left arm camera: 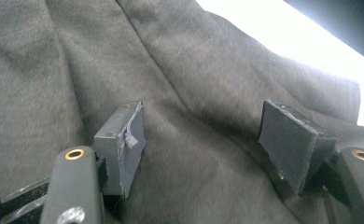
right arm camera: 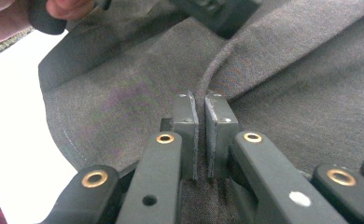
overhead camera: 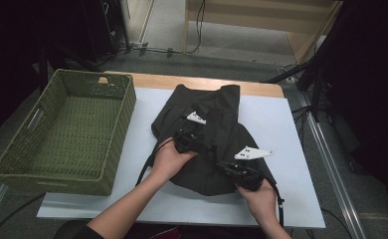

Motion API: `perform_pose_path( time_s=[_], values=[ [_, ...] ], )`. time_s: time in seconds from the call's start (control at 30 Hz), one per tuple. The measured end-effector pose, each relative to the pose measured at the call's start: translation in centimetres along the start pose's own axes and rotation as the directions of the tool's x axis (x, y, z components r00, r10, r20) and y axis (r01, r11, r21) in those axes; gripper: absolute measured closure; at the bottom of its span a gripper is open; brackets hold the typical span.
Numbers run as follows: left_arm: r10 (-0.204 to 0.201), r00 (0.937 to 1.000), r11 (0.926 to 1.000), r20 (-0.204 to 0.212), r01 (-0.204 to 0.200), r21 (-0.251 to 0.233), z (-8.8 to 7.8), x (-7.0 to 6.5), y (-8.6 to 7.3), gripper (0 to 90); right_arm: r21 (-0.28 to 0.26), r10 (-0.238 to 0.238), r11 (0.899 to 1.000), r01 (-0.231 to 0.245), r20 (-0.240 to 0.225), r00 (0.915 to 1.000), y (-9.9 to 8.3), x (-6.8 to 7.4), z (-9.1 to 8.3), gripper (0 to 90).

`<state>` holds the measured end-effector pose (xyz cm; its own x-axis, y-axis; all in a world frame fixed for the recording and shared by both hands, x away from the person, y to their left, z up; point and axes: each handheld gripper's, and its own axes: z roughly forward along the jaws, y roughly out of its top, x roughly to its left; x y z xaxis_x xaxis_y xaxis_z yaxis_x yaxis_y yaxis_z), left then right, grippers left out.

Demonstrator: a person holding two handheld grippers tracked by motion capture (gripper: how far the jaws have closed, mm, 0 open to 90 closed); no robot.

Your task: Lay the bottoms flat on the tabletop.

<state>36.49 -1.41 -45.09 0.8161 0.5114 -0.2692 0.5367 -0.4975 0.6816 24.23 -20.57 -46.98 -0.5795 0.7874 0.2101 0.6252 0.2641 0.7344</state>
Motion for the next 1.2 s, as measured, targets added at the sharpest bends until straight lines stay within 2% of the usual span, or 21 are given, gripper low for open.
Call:
perform_pose_path(
  time_s=[0.13, 0.27, 0.3, 0.37, 0.47, 0.5, 0.53, 0.6, 0.77, 0.87, 1.03, 1.1, 1.2],
  values=[
    [-0.005, 1.0, 1.0, 0.004, 0.005, 0.002, 1.0, -0.1, 0.8, 29.5, 0.012, -0.003, 1.0, 0.003, 0.007, 1.0, -0.1, 0.0, 0.3, 82.2],
    [-0.013, 0.9998, 0.9988, 0.017, 0.012, 0.047, 2.4, -0.2, 1.5, 28.2, 0.005, -0.021, 1.0, 0.021, 0.013, 0.9997, 0.0, 0.5, 0.4, 82.2],
    [-0.015, 0.9998, 0.9985, 0.013, 0.014, 0.053, 2.8, -0.3, 1.6, 33.6, 0.005, -0.025, 1.0, 0.025, 0.013, 0.9996, 0.0, 0.6, 0.4, 82.3],
    [-0.026, 0.9995, 0.9975, 0.018, 0.025, 0.066, 3.5, -0.3, 1.6, 52.1, 0.0, -0.034, 0.999, 0.034, 0.011, 0.9994, 0.0, 0.7, 0.4, 82.2],
    [-0.053, 0.9956, 0.9938, 0.077, 0.045, 0.102, 4.3, 0.0, 1.4, 83.2, 0.001, -0.032, 0.999, 0.032, 0.021, 0.9993, 0.1, 0.7, 0.4, 80.6],
    [-0.055, 0.9944, 0.9939, 0.09, 0.046, 0.1, 4.2, 0.2, 1.5, 86.9, 0.002, -0.03, 1.0, 0.03, 0.018, 0.9994, 0.1, 0.5, 0.4, 77.2],
    [-0.071, 0.9928, 0.9938, 0.097, 0.063, 0.092, 3.8, 0.4, 1.6, 87.7, 0.002, -0.017, 1.0, 0.017, 0.0, 0.9999, 0.0, 0.2, 0.3, 72.9],
    [-0.11, 0.9866, 0.9919, 0.12, 0.102, 0.076, 2.7, 1.3, 1.8, 88.0, -0.026, -0.003, 1.0, 0.002, -0.017, 0.9999, 0.0, -0.2, -0.1, 57.5],
    [-0.15, 0.9836, 0.9887, 0.101, 0.15, 0.011, -0.7, 3.3, 2.1, 88.0, -0.054, -0.005, 0.999, 0.006, 0.015, 0.9999, -0.1, -1.2, -1.6, 52.6],
    [-0.177, 0.9807, 0.9836, 0.083, 0.179, -0.02, -2.6, 4.6, 2.0, 87.9, -0.067, 0.005, 0.998, -0.002, 0.041, 0.9992, -0.4, -2.0, -2.6, 50.2],
    [-0.22, 0.974, 0.9717, 0.055, 0.223, -0.077, -5.6, 6.9, 1.6, 87.8, -0.094, 0.037, 0.995, -0.03, 0.075, 0.9965, -0.7, -3.4, -3.8, 47.8],
    [-0.245, 0.9685, 0.9637, 0.042, 0.248, -0.098, -6.4, 7.8, 1.3, 87.8, -0.1, 0.045, 0.994, -0.036, 0.087, 0.9952, -0.9, -3.9, -4.0, 47.6],
    [-0.266, 0.9637, 0.9561, 0.018, 0.266, -0.122, -7.5, 8.8, 0.9, 87.8, -0.102, 0.053, 0.994, -0.043, 0.103, 0.9932, -1.2, -4.4, -4.2, 47.6]
  ],
)
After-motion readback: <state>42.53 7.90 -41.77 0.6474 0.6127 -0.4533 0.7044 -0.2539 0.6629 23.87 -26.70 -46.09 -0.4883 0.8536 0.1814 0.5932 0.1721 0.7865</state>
